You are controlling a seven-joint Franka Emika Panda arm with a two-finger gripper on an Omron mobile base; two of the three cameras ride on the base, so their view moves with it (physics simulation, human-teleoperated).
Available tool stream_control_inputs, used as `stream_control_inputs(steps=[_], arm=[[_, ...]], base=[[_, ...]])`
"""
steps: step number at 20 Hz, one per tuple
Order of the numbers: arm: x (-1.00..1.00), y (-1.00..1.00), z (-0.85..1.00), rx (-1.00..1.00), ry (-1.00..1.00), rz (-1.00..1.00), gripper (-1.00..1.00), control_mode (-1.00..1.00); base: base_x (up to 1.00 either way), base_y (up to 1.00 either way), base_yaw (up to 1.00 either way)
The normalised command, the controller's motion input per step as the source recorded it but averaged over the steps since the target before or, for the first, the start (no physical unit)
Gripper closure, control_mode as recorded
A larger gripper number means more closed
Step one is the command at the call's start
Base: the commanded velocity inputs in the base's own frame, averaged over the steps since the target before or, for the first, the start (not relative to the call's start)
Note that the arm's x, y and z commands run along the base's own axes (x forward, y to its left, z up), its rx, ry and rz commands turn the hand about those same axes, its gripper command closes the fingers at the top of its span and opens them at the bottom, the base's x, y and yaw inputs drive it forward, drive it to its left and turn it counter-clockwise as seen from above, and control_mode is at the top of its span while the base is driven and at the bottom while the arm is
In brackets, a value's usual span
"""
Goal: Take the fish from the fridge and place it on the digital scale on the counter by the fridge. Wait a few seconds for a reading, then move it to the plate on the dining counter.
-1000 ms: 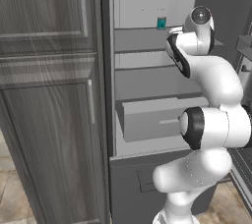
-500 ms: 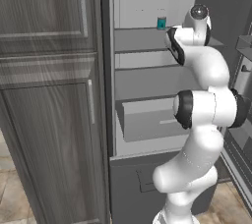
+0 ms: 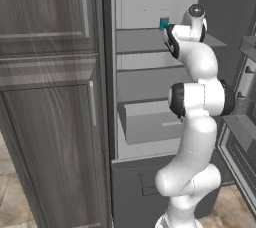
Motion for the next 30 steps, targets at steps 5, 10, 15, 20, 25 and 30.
stream_control_inputs(steps=[5, 10, 15, 20, 25, 30], arm=[[0.51, -0.14, -0.23, 0.02, 0.0, 0.0, -1.0, -1.0], [0.33, -0.28, -0.26, 0.0, 0.0, -0.01, -1.0, -1.0], [0.28, -0.16, -0.32, 0.0, 0.0, 0.0, -1.0, -1.0], [0.3, 0.0, -0.34, 0.0, 0.01, 0.0, 1.0, -1.0], [0.07, 0.0, -0.31, 0.0, 0.01, 0.0, 1.0, -1.0], [-0.09, 0.07, -0.31, 0.01, 0.01, 0.0, 1.0, -1.0]], base=[[0.0, 0.0, 0.0], [0.0, 0.0, 0.0], [0.0, 0.0, 0.0], [0.0, 0.0, 0.0], [0.0, 0.0, 0.0], [0.0, 0.0, 0.0]])
